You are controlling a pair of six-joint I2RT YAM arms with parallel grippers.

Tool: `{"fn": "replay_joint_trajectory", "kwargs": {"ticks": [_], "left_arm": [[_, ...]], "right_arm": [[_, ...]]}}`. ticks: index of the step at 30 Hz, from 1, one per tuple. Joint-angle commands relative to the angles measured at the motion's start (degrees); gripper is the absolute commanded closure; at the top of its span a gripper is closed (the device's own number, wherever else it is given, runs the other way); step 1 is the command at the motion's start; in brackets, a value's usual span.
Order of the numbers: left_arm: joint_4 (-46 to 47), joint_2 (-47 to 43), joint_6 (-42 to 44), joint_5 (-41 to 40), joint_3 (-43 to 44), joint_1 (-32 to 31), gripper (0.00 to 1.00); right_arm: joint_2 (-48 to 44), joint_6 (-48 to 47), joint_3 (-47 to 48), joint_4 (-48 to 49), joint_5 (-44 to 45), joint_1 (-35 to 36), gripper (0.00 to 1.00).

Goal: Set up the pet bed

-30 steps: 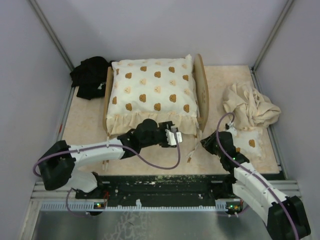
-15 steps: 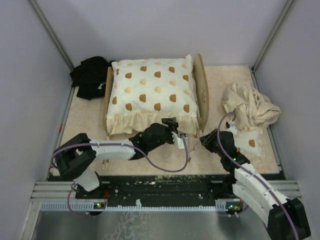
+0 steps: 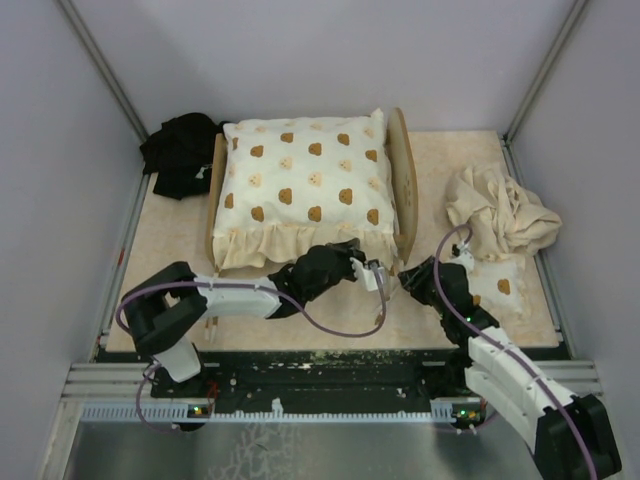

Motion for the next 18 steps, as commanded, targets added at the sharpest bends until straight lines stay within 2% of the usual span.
{"fn": "replay_joint_trajectory", "kwargs": {"ticks": [1,5,15,17,18], "left_arm": [[-4.0,-3.1,-7.1,0.6,3.8,-0.2,1.00],[-4.9,-3.7,-10.8,0.6,3.9,-0.2,1.00],[-4.2,-6.4,-12.5,3.0,0.7,-0.2,1.00],[-3.3,-7.1,-12.1,4.7,-0.8,-0.3,0.87],[-2.1,-7.7,-11.7,5.9,-1.9,-0.4,0.76]], "right_arm": [[2.6,0.8,-0.7,6.1,1.5,0.5,0.62],[6.9,0.3,-0.3,9.6,2.3,0.4,0.62],[16.1,1.2,0.7,13.5,4.7,1.9,0.62],[17.3,1.4,0.1,15.0,5.6,2.6,0.62],[18.3,1.5,0.1,15.4,6.1,2.9,0.64]]}}
